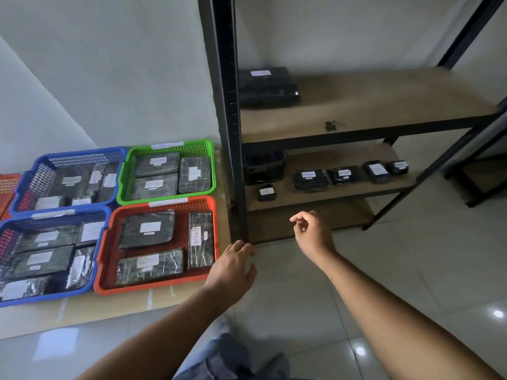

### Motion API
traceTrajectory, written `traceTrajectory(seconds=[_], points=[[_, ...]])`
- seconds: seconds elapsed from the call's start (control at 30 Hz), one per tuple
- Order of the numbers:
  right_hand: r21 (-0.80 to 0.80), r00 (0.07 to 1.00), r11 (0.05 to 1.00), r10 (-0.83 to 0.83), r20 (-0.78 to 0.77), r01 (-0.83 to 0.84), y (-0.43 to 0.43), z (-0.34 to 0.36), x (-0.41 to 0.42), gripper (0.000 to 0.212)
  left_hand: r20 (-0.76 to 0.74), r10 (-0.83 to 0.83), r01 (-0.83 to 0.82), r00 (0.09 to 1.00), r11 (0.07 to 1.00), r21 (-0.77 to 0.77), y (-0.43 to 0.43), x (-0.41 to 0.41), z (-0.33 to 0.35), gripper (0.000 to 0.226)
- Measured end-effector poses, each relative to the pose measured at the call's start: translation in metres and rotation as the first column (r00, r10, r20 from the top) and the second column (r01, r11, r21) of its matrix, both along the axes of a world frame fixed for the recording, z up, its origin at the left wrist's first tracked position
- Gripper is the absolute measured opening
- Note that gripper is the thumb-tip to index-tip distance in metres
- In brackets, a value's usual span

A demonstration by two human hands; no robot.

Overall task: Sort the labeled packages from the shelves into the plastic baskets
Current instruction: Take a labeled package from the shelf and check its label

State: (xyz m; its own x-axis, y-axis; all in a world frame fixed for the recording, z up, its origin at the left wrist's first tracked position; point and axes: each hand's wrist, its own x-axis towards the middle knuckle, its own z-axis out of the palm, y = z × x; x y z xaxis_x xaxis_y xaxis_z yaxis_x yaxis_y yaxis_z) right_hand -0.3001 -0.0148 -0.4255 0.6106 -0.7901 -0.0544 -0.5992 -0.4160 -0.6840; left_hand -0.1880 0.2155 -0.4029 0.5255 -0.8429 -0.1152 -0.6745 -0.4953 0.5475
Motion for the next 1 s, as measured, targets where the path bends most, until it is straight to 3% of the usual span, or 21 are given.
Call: traceTrajectory(seconds=[0.5, 0.83, 0.93, 1.0], points=[[0.14, 0.99, 0.983, 0.131, -0.055, -0.122, -0.116, -0.087, 0.083, 0.026, -0.017, -0.024, 0.026, 1.0, 0.989, 0.144, -0.128, 0.075, -0.113, 0.047], [0.135, 0.973, 0.964, 0.232, 0.005, -0.231, -0.177, -0.205, 0.151, 0.055, 0.073, 0.043, -0.055, 0.996, 0.985, 0.163, -0.194, 0.109, -0.238, 0.069], [0.111, 0.962, 0.956, 0.272, 0.023, -0.273, -0.196, -0.239, 0.171, 0.065, 0.17, 0.014, -0.04, 0.985, 0.988, 0.15, -0.204, 0.121, -0.271, 0.067], [0.104, 0.945, 0.94, 0.327, 0.007, -0.326, -0.207, -0.258, 0.183, 0.073, 0.237, -0.016, -0.02, 0.971, 0.989, 0.147, -0.207, 0.126, -0.289, 0.077]])
